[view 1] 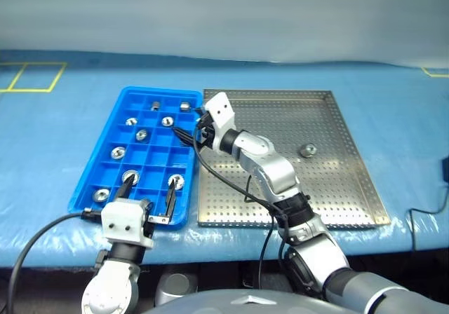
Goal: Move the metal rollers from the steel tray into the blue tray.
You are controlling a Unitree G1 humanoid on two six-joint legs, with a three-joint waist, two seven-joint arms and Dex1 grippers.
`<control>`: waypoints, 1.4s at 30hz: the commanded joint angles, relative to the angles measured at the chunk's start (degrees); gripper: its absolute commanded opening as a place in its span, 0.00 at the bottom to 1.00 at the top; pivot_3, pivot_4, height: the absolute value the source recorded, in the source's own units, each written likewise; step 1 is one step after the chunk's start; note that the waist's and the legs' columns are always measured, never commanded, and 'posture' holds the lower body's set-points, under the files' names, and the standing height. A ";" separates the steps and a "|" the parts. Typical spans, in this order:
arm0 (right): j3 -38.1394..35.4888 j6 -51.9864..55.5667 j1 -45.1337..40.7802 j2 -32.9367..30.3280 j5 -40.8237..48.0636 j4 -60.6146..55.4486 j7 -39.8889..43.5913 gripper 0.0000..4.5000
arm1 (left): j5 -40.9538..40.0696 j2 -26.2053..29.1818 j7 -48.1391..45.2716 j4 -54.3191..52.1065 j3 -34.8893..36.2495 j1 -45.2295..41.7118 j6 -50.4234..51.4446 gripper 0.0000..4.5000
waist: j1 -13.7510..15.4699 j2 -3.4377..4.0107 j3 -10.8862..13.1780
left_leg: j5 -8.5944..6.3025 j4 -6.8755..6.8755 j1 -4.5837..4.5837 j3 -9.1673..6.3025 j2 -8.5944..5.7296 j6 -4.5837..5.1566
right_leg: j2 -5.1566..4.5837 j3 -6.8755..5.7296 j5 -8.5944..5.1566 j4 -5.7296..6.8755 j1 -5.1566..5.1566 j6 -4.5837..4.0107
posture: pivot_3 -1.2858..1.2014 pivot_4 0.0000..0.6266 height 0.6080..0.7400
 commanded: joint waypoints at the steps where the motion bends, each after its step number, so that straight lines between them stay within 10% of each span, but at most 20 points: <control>1: -2.77 2.00 2.99 -1.29 -1.15 -7.90 -4.80 0.99 | -3.06 1.68 -2.98 -2.06 2.20 -6.14 5.05 1.00 | -2.86 0.00 0.00 | 0.00 0.01 0.01 0.00 -0.01 0.00 | -0.01 0.01 0.05 0.03 0.01 -0.04 | 0.53 0.24 1.00; 10: -7.09 5.92 9.97 -2.33 -3.07 -16.60 -13.66 0.99 | -8.39 3.92 -7.52 3.65 4.02 -22.42 15.79 1.00 | -11.55 0.03 -0.04 | 0.00 0.00 0.17 0.08 0.00 0.04 | 0.05 0.27 0.37 0.18 0.02 0.01 | 0.46 0.24 1.00; 20: -10.93 8.98 17.44 -3.64 -3.87 -24.28 -19.62 0.99 | -14.41 -2.99 -5.35 15.11 4.94 -42.38 32.37 1.00 | -14.41 -0.06 -0.10 | 0.03 0.10 0.16 0.16 -0.15 0.10 | 0.03 0.54 0.51 0.13 0.06 0.25 | 0.43 0.24 1.00; 42: -13.56 11.72 31.21 -2.27 -4.54 -37.54 -26.55 0.99 | -3.26 -7.82 -14.99 77.45 -1.61 -80.89 9.23 1.00 | -26.15 -0.06 -0.10 | -0.01 0.08 0.06 0.59 -0.94 0.77 | -0.28 1.77 0.60 -0.03 0.01 1.08 | 0.32 0.24 1.00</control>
